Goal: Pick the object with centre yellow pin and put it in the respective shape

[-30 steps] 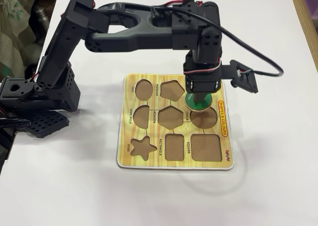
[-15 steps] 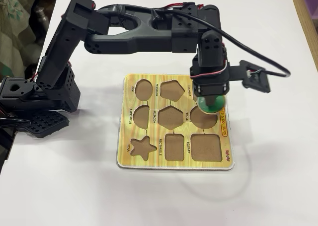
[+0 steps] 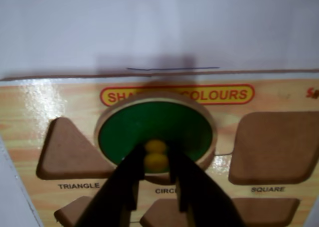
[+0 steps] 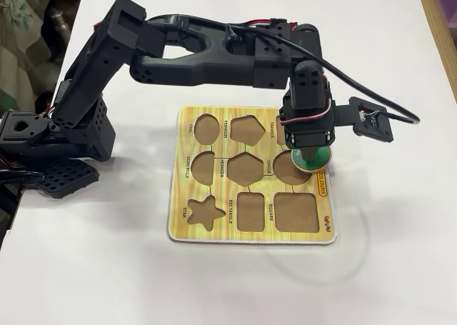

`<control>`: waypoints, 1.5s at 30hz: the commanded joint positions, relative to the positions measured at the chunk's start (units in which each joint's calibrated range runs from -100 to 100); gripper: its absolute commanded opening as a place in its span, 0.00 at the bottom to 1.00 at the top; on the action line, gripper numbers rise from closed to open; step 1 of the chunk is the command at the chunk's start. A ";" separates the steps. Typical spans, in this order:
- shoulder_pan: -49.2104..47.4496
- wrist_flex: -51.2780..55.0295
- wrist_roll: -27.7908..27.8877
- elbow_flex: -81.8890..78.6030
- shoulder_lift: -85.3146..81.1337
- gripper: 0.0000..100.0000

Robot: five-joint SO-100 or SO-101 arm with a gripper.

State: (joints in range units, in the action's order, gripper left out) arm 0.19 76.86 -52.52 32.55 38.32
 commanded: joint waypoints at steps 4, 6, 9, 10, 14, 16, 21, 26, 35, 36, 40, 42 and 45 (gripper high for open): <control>3.91 0.58 0.38 1.44 -1.50 0.01; 4.79 0.58 0.38 1.44 -1.50 0.01; 6.16 0.58 0.43 1.44 -1.58 0.01; 6.26 0.58 0.48 1.44 -1.58 0.01; 6.45 0.58 3.36 1.44 -1.58 0.01; 6.26 0.66 3.36 1.35 -1.58 0.01; 5.87 5.33 3.05 -1.53 -1.66 0.01; 5.18 5.33 2.99 -2.52 -1.75 0.01; 1.77 4.38 2.52 -3.51 -4.26 0.01; 1.67 4.38 2.52 -3.51 -4.42 0.01; 0.69 4.38 2.52 -3.51 -4.51 0.01; -0.09 4.38 2.52 -3.51 -4.76 0.01; -0.28 4.29 2.47 -3.42 -4.84 0.01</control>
State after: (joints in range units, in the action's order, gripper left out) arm 0.84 81.75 -49.71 28.51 38.14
